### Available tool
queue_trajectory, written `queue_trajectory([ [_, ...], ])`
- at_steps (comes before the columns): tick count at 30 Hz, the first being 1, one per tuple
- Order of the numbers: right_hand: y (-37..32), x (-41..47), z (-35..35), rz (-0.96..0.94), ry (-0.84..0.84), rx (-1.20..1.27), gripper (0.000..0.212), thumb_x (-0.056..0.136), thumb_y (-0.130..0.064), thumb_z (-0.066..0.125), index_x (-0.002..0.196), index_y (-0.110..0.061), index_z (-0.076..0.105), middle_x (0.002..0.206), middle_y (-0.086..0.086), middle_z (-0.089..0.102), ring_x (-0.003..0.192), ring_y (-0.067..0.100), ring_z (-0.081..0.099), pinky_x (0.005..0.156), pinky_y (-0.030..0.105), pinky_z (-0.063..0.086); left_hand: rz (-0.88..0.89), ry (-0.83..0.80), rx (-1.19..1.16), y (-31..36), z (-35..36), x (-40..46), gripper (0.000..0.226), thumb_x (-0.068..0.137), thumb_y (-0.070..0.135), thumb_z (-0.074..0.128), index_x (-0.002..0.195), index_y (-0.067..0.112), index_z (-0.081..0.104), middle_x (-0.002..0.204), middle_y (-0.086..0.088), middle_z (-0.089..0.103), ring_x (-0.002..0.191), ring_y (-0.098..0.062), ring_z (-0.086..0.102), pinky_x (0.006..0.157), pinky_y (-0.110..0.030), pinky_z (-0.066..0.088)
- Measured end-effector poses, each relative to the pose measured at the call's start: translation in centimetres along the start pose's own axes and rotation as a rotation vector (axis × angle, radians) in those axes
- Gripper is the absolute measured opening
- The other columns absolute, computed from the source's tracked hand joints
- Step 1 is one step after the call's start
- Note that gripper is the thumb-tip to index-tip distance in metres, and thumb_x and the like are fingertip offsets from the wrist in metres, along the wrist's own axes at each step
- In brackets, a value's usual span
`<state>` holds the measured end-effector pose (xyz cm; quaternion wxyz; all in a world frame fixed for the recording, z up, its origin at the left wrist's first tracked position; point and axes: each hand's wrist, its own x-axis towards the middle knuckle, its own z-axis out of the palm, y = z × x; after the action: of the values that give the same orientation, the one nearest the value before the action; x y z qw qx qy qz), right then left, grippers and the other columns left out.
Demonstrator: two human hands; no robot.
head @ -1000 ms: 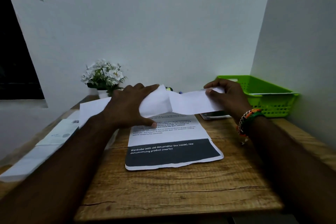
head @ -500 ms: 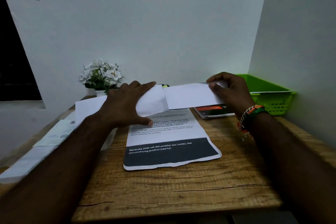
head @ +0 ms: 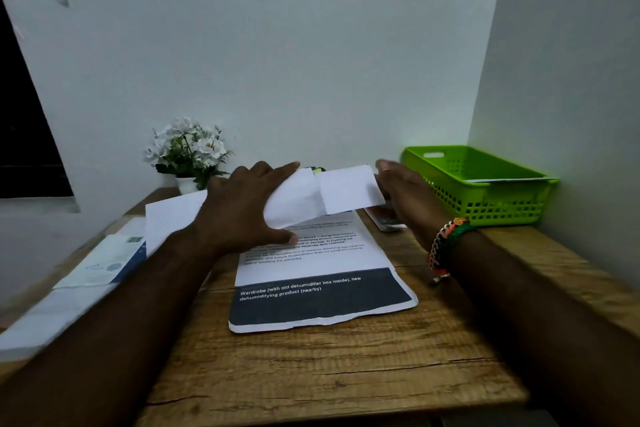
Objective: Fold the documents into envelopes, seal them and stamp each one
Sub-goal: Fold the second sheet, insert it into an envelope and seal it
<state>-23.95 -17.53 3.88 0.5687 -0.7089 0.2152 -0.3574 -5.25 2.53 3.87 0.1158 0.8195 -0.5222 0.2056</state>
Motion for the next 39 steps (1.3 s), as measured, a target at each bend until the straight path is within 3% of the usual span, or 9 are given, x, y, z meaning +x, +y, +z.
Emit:
queue_trajectory([
  [5, 0.0, -1.7, 2.0, -0.076, -0.251, -0.048, 0.032, 0.104, -0.041, 0.042, 0.128, -0.029, 0.061, 0.118, -0.01, 0.067, 0.108, 0.008, 0.063, 0.092, 0.037, 0.054, 0.032, 0.019, 0.038, 1.1, 0.6, 0.1, 0.12, 0.055, 0.09, 0.059, 0.157, 0.049, 0.009, 0.136, 0.011, 0.046, 0.121, -0.022, 0.049, 0.097, -0.051, 0.039],
  [11, -0.4, -1.3, 1.1, -0.077, -0.106, -0.035, 0.042, 0.104, -0.043, 0.043, 0.107, -0.015, 0.074, 0.094, -0.006, 0.069, 0.08, 0.007, 0.06, 0.057, 0.014, 0.047, 0.002, 0.067, 0.013, 0.9, 0.4, 0.1, 0.119, 0.059, 0.088, 0.062, 0.157, 0.05, 0.005, 0.136, 0.012, 0.044, 0.122, -0.021, 0.047, 0.097, -0.051, 0.039],
  [16, -0.2, -1.7, 1.9, -0.107, -0.181, -0.109, 0.046, 0.102, -0.05, 0.042, 0.09, -0.023, 0.077, 0.096, -0.005, 0.074, 0.09, 0.008, 0.064, 0.073, 0.03, 0.049, 0.038, 0.073, 0.027, 1.8, 0.6, 0.0, 0.118, 0.062, 0.086, 0.065, 0.158, 0.048, 0.007, 0.135, 0.012, 0.044, 0.119, -0.02, 0.047, 0.091, -0.045, 0.034],
  [21, 0.8, -2.0, 2.4, -0.017, -0.336, -0.177, 0.057, 0.093, -0.067, 0.045, 0.115, -0.022, 0.072, 0.119, 0.003, 0.071, 0.114, 0.02, 0.065, 0.09, 0.045, 0.057, 0.062, 0.085, 0.032, 2.8, 0.8, -0.1, 0.115, 0.064, 0.083, 0.063, 0.158, 0.049, 0.006, 0.135, 0.014, 0.043, 0.119, -0.018, 0.046, 0.09, -0.044, 0.035],
  [26, 0.9, -2.1, 2.8, -0.089, -0.294, -0.044, 0.015, 0.096, -0.023, 0.065, 0.104, -0.01, 0.068, 0.098, 0.004, 0.07, 0.087, 0.019, 0.067, 0.071, 0.035, 0.059, 0.076, 0.064, 0.039, 3.4, 1.0, -0.2, 0.116, 0.066, 0.085, 0.058, 0.157, 0.05, -0.005, 0.142, 0.012, 0.037, 0.122, -0.019, 0.043, 0.092, -0.044, 0.035],
  [29, 0.6, -1.9, 3.0, -0.108, -0.163, 0.046, 0.037, 0.084, -0.002, 0.075, 0.113, -0.011, 0.053, 0.093, 0.01, 0.067, 0.081, 0.02, 0.063, 0.057, 0.03, 0.055, 0.075, 0.065, 0.001, 3.6, 0.8, -0.3, 0.115, 0.064, 0.085, 0.059, 0.156, 0.051, -0.001, 0.146, 0.012, 0.035, 0.124, -0.019, 0.044, 0.094, -0.044, 0.034],
  [32, 0.5, -1.8, 2.9, -0.093, -0.051, 0.077, 0.056, 0.075, -0.002, 0.083, 0.117, -0.018, 0.05, 0.092, 0.018, 0.072, 0.079, 0.023, 0.068, 0.057, 0.03, 0.055, 0.076, 0.109, -0.072, 4.0, 0.7, -0.4, 0.1, 0.061, 0.078, 0.067, 0.145, 0.045, 0.023, 0.141, 0.013, 0.039, 0.116, -0.019, 0.051, 0.089, -0.041, 0.036],
  [36, 0.6, -1.6, 3.0, -0.133, 0.012, 0.072, 0.034, 0.069, -0.007, 0.088, 0.089, -0.014, 0.062, 0.077, 0.014, 0.064, 0.073, 0.022, 0.062, 0.062, 0.039, 0.059, 0.097, 0.175, -0.066, 4.5, 0.5, -0.4, 0.076, 0.062, 0.074, 0.069, 0.123, 0.043, 0.038, 0.127, 0.012, 0.041, 0.107, -0.018, 0.053, 0.085, -0.04, 0.037],
  [39, 0.0, -2.1, 3.1, -0.133, -0.022, 0.094, 0.024, 0.076, -0.014, 0.085, 0.089, -0.006, 0.066, 0.079, 0.006, 0.062, 0.074, 0.015, 0.063, 0.062, 0.035, 0.059, 0.089, 0.194, -0.076, 4.6, 0.4, -0.5, 0.069, 0.062, 0.078, 0.067, 0.118, 0.045, 0.042, 0.128, 0.013, 0.04, 0.112, -0.016, 0.05, 0.092, -0.042, 0.036],
])
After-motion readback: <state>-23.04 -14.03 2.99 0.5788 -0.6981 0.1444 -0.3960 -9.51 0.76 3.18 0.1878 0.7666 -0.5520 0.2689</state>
